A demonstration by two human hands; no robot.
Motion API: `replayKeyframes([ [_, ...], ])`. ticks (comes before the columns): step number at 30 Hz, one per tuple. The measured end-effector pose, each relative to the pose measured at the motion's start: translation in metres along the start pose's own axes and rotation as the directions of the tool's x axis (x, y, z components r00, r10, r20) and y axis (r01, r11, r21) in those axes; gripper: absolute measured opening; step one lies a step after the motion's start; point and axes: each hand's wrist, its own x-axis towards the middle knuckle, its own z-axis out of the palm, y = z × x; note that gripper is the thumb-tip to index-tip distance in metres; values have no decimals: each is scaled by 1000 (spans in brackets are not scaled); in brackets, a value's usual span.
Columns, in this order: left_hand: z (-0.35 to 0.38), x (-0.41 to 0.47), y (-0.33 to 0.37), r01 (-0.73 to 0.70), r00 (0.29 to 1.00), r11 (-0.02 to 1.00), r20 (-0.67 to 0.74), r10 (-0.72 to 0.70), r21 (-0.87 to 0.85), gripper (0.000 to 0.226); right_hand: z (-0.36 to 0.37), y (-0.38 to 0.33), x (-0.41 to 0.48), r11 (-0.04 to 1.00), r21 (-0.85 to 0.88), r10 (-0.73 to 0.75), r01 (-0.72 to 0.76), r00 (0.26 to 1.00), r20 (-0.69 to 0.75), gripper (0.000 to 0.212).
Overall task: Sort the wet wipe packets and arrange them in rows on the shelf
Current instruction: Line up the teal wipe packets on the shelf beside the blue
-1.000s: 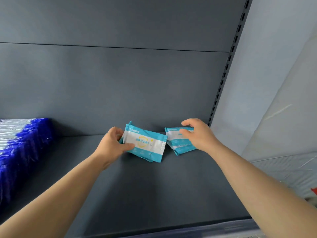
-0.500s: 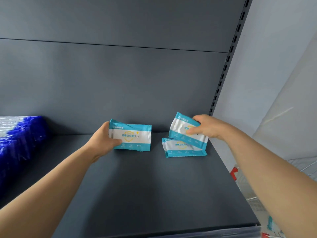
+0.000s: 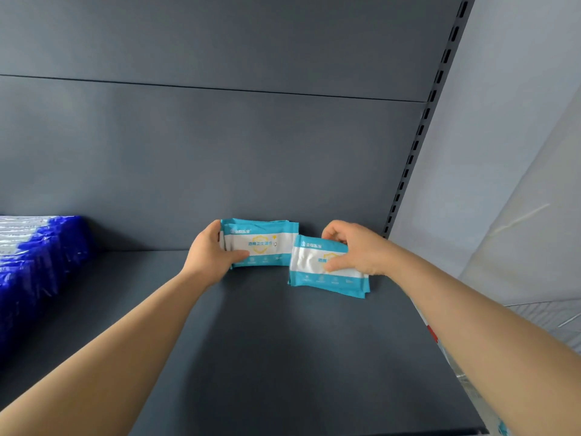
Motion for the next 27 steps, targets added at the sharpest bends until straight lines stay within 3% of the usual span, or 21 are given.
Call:
replayKeyframes([
  [3, 7, 10, 4, -32, 996, 996, 76, 38, -81, 26, 16, -10, 13, 996, 15, -83, 87, 978, -189, 39],
  [8, 9, 13, 7, 79, 952, 926, 302, 39, -368, 29, 39, -35, 31, 969, -200, -207, 143, 913, -353, 38],
  [10, 9, 14, 2, 12, 943, 964, 323, 78, -267, 41, 47, -40, 38, 957, -237, -249, 167, 893, -376, 42],
  [12, 10, 15, -2, -73, 963, 995, 256, 89, -71, 47, 53, -38, 41, 954, -257, -255, 154, 869, -424, 53],
  [15, 11, 17, -4, -78, 985, 997, 153, 74, 20, 42, 53, -28, 32, 986, -168, -108, 22, 843, -527, 80],
  [17, 12, 17, -5, -75, 989, 997, 133, 70, 36, 40, 49, -21, 22, 995, 21, 95, -97, 869, -486, 82],
  [19, 14, 16, -5, -89, 985, 993, 153, 76, 75, 38, 52, -18, 18, 976, 146, 206, -161, 900, -384, 60],
  [22, 15, 14, 0, -115, 961, 985, 267, 78, 129, 38, 65, -27, 22, 983, 116, 172, -146, 947, -272, 31],
  [27, 6, 18, 0, -65, 934, 993, 355, 27, 97, 36, 65, -30, 25, 988, 54, 153, -145, 967, -205, 25],
])
